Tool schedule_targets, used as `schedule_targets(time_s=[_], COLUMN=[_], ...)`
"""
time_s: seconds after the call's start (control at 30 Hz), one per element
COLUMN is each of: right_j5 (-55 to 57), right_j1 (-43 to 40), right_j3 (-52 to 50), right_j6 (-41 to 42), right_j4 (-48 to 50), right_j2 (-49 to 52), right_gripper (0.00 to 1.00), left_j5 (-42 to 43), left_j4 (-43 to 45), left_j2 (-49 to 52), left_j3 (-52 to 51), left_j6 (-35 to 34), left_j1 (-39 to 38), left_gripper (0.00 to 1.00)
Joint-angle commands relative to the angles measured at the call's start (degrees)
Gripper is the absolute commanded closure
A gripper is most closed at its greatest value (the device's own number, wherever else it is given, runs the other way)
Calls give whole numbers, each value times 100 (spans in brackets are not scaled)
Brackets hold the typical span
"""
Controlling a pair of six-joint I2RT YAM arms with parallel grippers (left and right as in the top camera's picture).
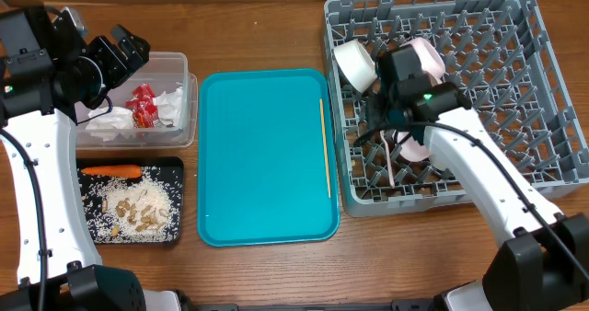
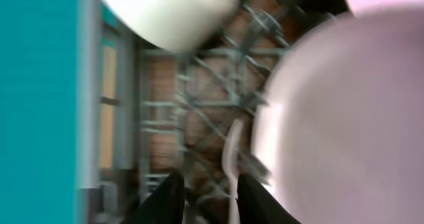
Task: Sort waste into correct bins and load items into the dishwasher
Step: 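Carry the fork right and insert it into the rack, then release, then move the right gripper back left over the wooden chopstick on the tray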
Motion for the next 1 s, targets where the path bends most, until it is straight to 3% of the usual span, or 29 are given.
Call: schedule_targets(time_s=[0.0, 0.03, 0.1, 0.13, 0.3, 0.33, 0.8, 0.97], right_j5=[-1440, -1963, -3042, -3438, -4269, -4269, -4245, -2949], right_j1=[15, 15, 15, 15, 122, 177, 1486, 1969], right_j3=[446, 466, 463, 463, 411, 372, 291, 291], right_j6=[22, 22, 22, 22, 28, 50, 87, 649], right_j4=[227, 369, 621, 699, 780, 776, 920, 931], right_j2=[-339, -352, -354, -348, -308, -308, -122, 55], right_gripper=[66, 61, 36, 29, 11, 0, 0, 4], left_j5=[87, 85, 87, 85, 85, 87, 87, 85], left_j4=[7, 4, 4, 7, 4, 7, 7, 7], left_j2=[-116, -116, -116, -116, -116, -116, -116, -116], left_j3=[122, 122, 122, 125, 122, 122, 122, 122], left_j6=[-52, -52, -52, -52, -52, -52, -52, -52], left_j1=[20, 20, 20, 20, 20, 20, 20, 20], left_gripper=[0, 0, 0, 0, 0, 0, 0, 0])
